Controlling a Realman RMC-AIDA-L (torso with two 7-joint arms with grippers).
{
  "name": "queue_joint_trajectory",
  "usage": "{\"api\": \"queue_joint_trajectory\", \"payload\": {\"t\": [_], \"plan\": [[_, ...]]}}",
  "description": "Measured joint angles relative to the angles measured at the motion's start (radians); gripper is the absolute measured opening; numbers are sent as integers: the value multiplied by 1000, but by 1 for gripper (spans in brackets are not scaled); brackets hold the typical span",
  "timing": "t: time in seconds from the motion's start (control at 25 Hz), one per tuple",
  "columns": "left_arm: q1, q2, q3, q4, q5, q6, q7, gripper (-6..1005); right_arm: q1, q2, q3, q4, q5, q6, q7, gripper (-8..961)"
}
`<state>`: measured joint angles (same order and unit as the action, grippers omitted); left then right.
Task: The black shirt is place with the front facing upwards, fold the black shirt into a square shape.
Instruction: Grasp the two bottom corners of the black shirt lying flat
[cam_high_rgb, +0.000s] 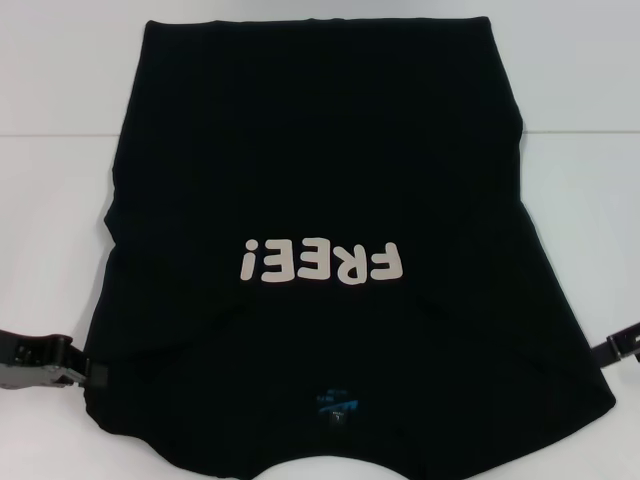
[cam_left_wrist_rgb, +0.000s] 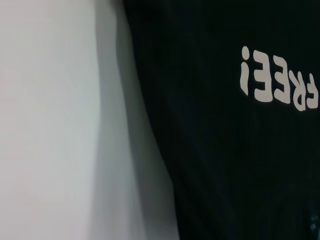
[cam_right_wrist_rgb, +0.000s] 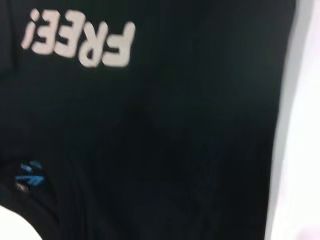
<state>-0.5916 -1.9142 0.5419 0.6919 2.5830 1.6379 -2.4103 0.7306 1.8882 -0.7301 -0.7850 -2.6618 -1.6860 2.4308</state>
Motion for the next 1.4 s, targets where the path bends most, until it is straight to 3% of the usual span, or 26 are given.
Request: {"api": "queue_joint_trajectory", "payload": {"t": [0.48, 0.88, 1.4], "plan": [[3, 0, -1, -6, 0, -4, 3, 17, -4, 16, -20, 94, -32, 79, -3, 786], [2, -3, -2, -8, 0, -3, 4, 18, 6, 39, -36, 99, -51, 102, -4, 787], [-1, -5, -2, -8, 0, -4, 4, 19, 15, 52, -46, 99, -58, 111, -3, 787]]}}
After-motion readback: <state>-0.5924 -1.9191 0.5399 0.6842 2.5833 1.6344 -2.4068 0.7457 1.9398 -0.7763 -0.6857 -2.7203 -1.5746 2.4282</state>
